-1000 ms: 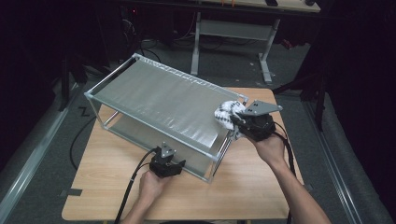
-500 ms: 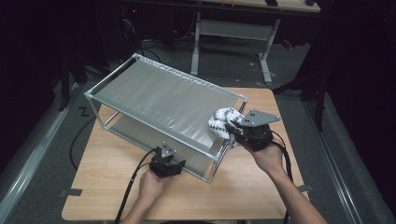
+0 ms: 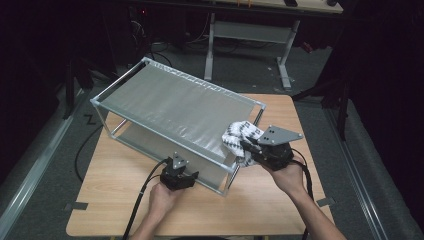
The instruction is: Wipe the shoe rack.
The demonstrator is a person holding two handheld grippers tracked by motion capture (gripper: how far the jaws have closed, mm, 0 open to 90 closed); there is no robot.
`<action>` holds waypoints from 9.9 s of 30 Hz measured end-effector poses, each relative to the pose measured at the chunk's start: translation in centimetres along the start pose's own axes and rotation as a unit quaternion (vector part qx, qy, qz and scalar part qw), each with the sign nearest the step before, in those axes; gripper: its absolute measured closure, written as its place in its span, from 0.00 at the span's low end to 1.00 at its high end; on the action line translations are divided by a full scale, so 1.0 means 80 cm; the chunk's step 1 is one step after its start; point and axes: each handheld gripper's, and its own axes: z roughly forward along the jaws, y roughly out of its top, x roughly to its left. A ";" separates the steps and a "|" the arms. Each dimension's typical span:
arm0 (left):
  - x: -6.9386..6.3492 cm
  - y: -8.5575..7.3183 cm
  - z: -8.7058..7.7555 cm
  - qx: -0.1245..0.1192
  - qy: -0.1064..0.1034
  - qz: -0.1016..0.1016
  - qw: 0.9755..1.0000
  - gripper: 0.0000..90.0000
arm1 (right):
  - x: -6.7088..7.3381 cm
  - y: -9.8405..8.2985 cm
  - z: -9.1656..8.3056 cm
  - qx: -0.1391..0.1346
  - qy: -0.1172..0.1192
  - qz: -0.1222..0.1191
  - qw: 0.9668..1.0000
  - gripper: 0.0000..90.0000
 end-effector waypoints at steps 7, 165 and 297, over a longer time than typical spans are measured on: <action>-0.001 0.000 0.000 0.000 0.002 0.000 1.000 0.44 | 0.020 0.001 -0.008 -0.004 0.018 -0.023 1.000 0.89; -0.001 0.000 0.000 -0.001 0.002 0.002 1.000 0.45 | -0.120 -0.054 0.058 0.064 -0.169 0.102 0.978 0.89; -0.007 0.007 0.004 0.000 0.005 -0.014 1.000 0.46 | 0.047 -0.200 0.030 0.033 -0.033 0.173 0.984 0.65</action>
